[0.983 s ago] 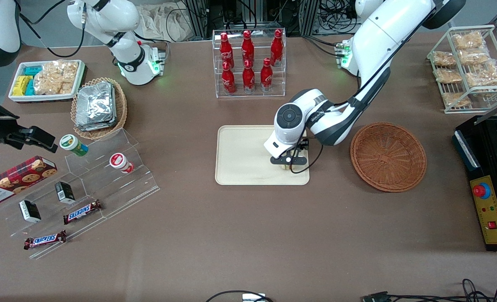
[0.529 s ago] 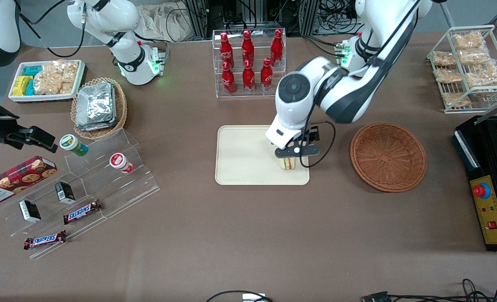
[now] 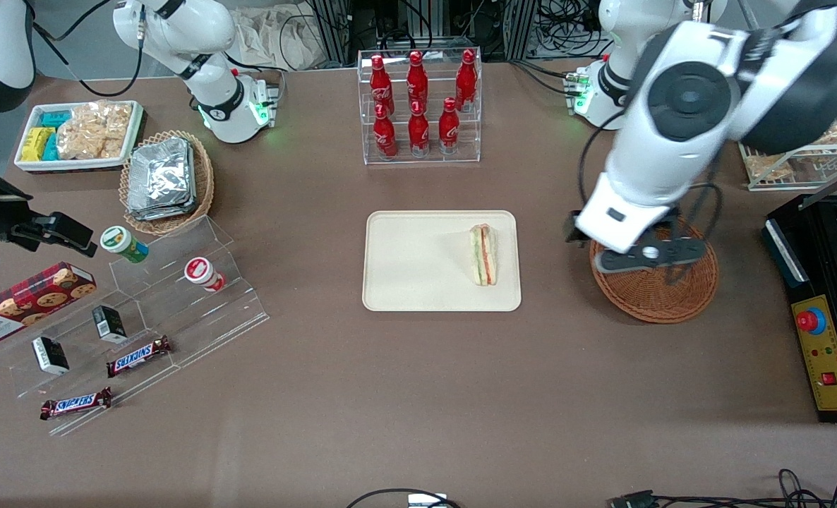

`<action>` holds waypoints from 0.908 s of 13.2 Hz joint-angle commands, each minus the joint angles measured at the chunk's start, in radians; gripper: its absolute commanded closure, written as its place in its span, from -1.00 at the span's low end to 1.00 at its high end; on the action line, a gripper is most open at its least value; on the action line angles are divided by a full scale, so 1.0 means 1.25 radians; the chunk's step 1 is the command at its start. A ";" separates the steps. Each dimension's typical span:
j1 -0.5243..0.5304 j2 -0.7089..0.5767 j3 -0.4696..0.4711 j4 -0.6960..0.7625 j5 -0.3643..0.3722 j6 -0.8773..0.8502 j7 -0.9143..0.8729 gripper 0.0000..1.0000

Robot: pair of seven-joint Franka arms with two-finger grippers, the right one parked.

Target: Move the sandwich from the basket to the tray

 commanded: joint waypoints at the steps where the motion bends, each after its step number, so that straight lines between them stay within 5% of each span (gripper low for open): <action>1: -0.085 -0.077 0.201 -0.026 -0.076 -0.032 0.122 -1.00; 5: -0.093 -0.159 0.335 -0.082 -0.157 0.009 0.208 -1.00; 8: -0.083 -0.284 0.352 -0.292 -0.160 0.177 0.244 -1.00; 12: -0.057 -0.261 0.377 -0.254 -0.210 0.151 0.243 -1.00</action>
